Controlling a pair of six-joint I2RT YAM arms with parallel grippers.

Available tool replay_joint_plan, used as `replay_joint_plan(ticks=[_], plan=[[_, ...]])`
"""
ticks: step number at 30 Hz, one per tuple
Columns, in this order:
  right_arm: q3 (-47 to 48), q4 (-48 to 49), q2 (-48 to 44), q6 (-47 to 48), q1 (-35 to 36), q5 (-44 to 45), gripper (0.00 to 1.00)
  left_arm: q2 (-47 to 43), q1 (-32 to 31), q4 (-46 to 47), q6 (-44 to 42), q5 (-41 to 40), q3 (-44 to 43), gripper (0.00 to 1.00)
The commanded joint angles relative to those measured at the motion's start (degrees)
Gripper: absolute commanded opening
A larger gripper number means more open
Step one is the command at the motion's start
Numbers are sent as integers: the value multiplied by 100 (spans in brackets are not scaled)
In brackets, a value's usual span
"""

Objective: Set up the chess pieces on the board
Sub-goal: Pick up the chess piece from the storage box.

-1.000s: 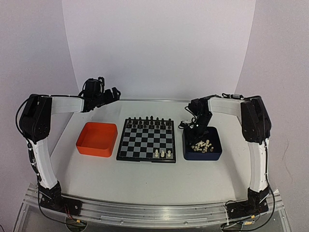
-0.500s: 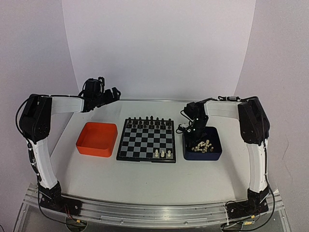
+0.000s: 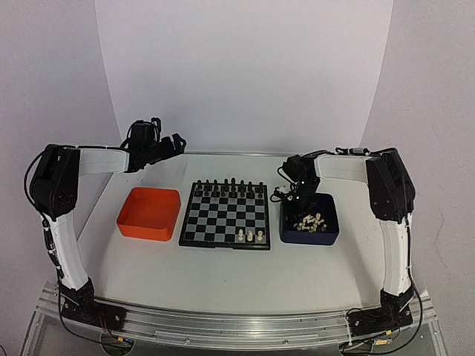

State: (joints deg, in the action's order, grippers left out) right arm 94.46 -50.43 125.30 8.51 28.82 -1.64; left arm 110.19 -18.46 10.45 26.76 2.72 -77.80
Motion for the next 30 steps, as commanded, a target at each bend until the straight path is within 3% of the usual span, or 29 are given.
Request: replay_joint_plan(ticks=[1, 21, 30], plan=[[-112, 445, -369, -156, 34, 0, 0, -160, -21, 250, -76, 100, 60, 100], [-728, 710, -1602, -35, 16, 545, 0, -332, -47, 65, 186, 479, 7, 100], [-1092, 1300, -2532, 535, 16, -452, 0, -403, -382, -978, 303, 1401, -675, 100]])
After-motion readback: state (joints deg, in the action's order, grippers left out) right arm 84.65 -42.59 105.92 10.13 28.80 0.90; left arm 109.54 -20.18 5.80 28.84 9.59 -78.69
